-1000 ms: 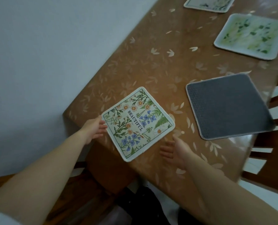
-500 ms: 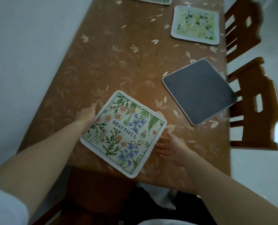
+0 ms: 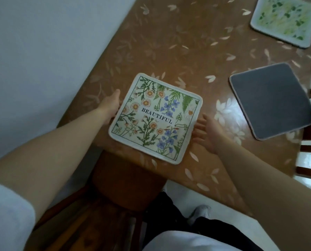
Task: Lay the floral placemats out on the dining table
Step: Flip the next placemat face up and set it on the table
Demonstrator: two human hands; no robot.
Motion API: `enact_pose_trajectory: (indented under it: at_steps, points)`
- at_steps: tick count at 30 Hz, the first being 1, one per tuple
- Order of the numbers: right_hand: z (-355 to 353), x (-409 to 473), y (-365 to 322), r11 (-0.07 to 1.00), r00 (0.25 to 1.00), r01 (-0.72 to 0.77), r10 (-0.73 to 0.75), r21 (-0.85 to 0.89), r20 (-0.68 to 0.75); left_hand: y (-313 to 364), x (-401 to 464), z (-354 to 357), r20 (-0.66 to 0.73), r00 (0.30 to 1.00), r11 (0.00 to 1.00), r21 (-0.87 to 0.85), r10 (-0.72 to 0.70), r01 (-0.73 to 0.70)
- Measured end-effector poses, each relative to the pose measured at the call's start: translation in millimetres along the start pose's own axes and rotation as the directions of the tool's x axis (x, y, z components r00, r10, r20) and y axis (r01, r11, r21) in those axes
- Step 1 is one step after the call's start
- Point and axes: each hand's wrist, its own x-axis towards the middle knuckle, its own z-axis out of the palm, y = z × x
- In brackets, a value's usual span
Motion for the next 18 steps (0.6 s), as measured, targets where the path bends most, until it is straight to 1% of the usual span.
enact_pose_trajectory:
  at_steps: [3, 5, 10, 13, 16, 18]
  points:
    - [13, 2, 2, 1.000, 0.999, 0.012, -0.012, -0.007, 0.034, -11, -1, -11, -0.008, 1.000, 0.998, -0.052, 0.021, -0.021]
    - [17, 2, 8, 1.000, 1.000, 0.009, -0.009, -0.016, 0.021, -13, -2, -13, -0.009, 1.000, 0.997, -0.076, 0.019, -0.020]
    - [25, -2, 20, 0.998, 1.000, -0.026, 0.025, -0.052, -0.011, -10, -2, -11, -0.035, 0.999, 1.000, -0.019, 0.013, -0.014]
    - [32, -4, 18, 0.999, 0.998, -0.050, 0.050, -0.021, -0.022, -5, 2, -10, -0.045, 0.999, 1.000, 0.030, -0.006, 0.008]
    - [36, -6, 19, 0.998, 0.998, -0.058, 0.058, 0.010, 0.006, -1, 10, -11, -0.057, 0.998, 1.000, -0.014, -0.012, 0.011]
    - [38, -7, 21, 0.999, 0.999, -0.041, 0.041, 0.028, -0.005, -2, 15, -13, -0.045, 0.999, 1.000, -0.014, -0.020, 0.019]
